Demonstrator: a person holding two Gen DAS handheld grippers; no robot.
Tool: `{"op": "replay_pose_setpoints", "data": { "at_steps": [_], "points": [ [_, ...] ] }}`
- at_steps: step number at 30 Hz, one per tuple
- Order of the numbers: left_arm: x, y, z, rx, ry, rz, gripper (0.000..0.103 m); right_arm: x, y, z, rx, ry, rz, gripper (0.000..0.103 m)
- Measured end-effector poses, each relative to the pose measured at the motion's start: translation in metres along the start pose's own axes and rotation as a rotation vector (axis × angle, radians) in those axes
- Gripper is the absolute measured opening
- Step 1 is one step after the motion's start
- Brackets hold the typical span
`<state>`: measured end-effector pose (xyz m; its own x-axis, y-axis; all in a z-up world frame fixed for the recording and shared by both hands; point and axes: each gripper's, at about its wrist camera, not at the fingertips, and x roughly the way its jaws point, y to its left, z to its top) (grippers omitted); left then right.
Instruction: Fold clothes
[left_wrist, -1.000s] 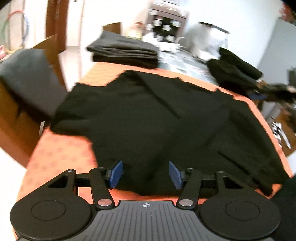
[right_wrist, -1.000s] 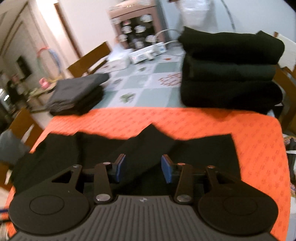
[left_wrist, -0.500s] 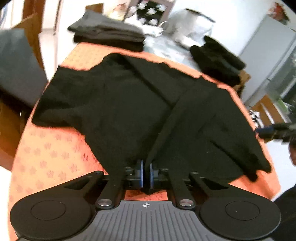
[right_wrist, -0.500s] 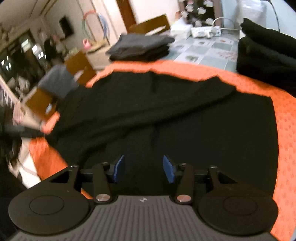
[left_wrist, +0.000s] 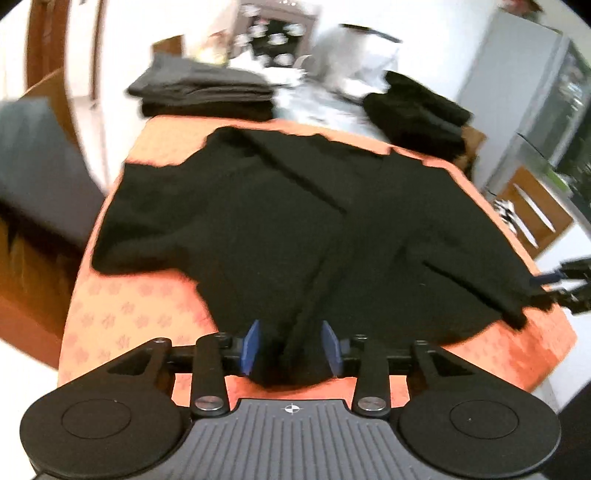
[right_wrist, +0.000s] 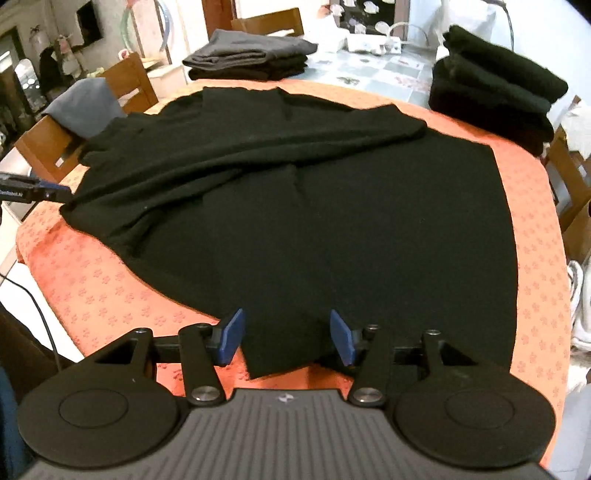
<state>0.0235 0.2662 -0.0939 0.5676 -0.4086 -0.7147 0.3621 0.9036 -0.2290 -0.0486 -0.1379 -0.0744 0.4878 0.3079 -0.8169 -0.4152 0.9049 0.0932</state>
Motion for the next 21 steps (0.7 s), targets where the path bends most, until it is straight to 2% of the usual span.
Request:
{"op": "replay_pose_setpoints", "data": {
  "at_steps": [4,7,12,17,21],
  "points": [
    [-0.002,-0.022,0.002,0.149,0.0,-0.029,0.045,0.001,0.014,0.003,-0.061,-0.012,0.011,0.059],
    [0.003,-0.034,0.002,0.214,0.004,-0.057,0.047,0.001,0.024,0.005,-0.108,-0.02,0.02,0.059],
    [0.011,-0.036,0.002,0.222,0.017,-0.069,0.048,0.004,0.044,0.011,-0.189,-0.036,0.04,0.059],
    [0.019,-0.037,0.002,0.231,0.029,-0.081,0.051,0.03,0.077,0.024,-0.322,-0.031,0.086,0.059],
    [0.026,-0.038,0.002,0.238,0.039,-0.09,0.056,0.038,0.083,0.031,-0.334,-0.033,0.072,0.059]
  ]
}}
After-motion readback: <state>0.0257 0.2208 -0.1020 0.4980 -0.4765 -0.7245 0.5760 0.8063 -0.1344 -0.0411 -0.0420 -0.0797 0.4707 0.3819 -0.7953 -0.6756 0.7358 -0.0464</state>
